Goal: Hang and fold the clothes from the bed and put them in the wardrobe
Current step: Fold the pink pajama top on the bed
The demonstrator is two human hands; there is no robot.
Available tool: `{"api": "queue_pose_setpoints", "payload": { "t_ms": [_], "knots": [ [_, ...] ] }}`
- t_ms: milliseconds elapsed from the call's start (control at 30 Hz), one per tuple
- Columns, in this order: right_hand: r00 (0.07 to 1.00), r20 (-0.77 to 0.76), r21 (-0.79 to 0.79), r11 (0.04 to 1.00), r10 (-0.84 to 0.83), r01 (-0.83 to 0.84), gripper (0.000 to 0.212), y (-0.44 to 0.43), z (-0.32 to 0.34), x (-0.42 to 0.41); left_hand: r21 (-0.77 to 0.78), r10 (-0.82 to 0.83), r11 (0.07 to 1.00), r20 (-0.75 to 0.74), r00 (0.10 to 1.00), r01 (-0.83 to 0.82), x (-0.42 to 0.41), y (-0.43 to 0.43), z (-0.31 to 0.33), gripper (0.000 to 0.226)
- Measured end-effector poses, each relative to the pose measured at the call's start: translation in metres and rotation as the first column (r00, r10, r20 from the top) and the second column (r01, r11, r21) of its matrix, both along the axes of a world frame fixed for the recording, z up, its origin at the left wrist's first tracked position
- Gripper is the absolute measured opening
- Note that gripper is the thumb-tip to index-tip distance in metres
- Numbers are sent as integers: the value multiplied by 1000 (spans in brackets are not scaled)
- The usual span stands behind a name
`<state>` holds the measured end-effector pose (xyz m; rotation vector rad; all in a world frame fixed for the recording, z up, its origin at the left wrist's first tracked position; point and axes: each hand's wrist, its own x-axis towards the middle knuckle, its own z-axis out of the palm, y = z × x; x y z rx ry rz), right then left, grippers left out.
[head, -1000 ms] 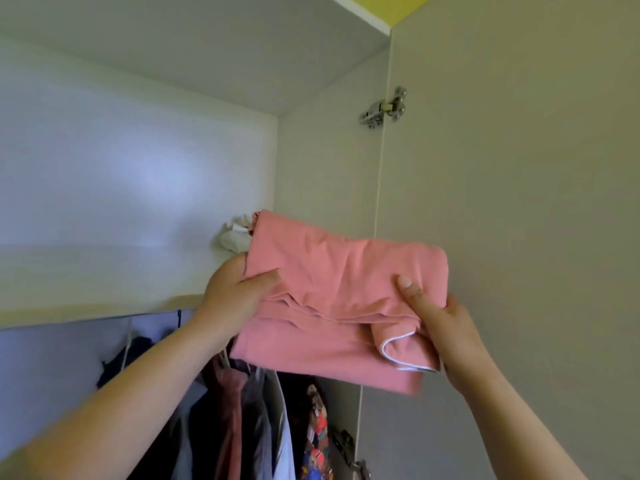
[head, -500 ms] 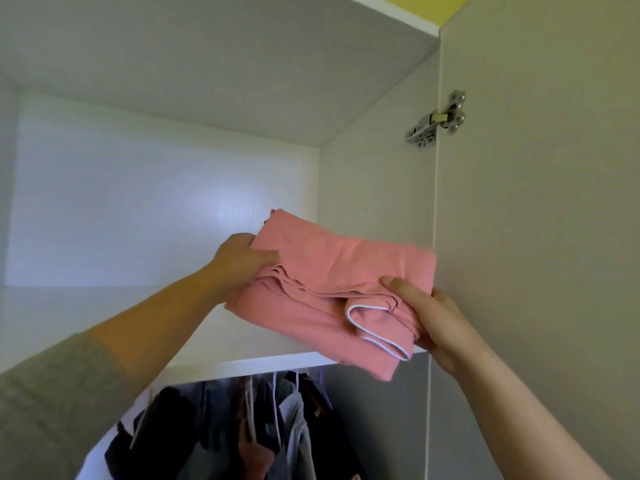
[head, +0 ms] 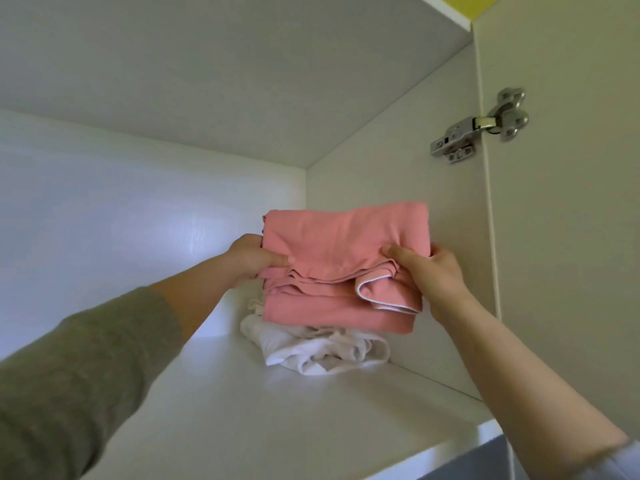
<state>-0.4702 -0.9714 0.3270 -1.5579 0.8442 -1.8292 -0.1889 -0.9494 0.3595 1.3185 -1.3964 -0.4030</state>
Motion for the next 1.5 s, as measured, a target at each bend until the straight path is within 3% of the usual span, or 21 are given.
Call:
{"api": "queue_pose_setpoints", "payload": {
  "t_ms": [133,267,500,567,667,733,800,867,967,1033,1100,1200,1267,1367,1433,1500],
  "knots": [
    [980,-74,-116,978,-183,174,38,-30,29,15,174,-18,984,-57,998,28,12,-42,27,24],
    [947,-156,-280,932,-282,232,39,-54,46,35,171,-10,985,-156,988,37,27,-82,33,26],
    [916,-238,-229,935,-324,271,43,-110,63,71,229,-6,972,-171,985,46,45,-140,21,25],
    [917,-220,-227,931,-334,285,40,-120,73,81,193,-41,978,-165,986,73,53,-153,23,21],
    [912,-172,-358,886,-372,294,34,-127,73,87,-1,-265,957,-413,872,290,51,-173,22,5],
    [915,-184,-531,819,-360,215,40,-127,63,89,-113,-361,928,-509,781,355,52,-183,26,22],
    [893,-274,-659,746,-357,96,49,-126,54,91,-120,-388,914,-533,752,387,59,-193,33,30],
    [810,-420,-708,706,-410,-10,53,-130,41,92,1,-324,924,-528,785,382,75,-199,34,26],
    [597,-723,-545,817,-346,-186,59,-142,13,93,217,-135,939,-480,867,266,108,-205,1,26],
    [462,-837,-431,872,-292,-231,64,-151,-6,90,200,-111,941,-581,806,274,121,-206,-18,20],
    [410,-857,-426,876,-311,-227,74,-153,-13,84,179,-152,920,-659,737,350,121,-208,-18,29],
    [325,-877,-438,865,-353,-244,82,-146,-21,85,247,-219,898,-469,856,365,110,-206,-13,48],
    [302,-867,-471,850,-397,-236,83,-139,-26,86,166,-166,959,-328,930,229,102,-206,-19,56],
    [348,-840,-508,830,-417,-232,84,-128,-24,88,3,-3,1000,-296,955,4,90,-211,-31,67],
    [350,-884,-409,873,-309,-264,82,-122,-20,92,48,107,994,-133,985,-102,79,-212,-40,68],
    [400,-911,-226,932,-100,-282,70,-116,-14,92,100,182,978,42,982,-185,70,-211,-48,63]
  ]
}}
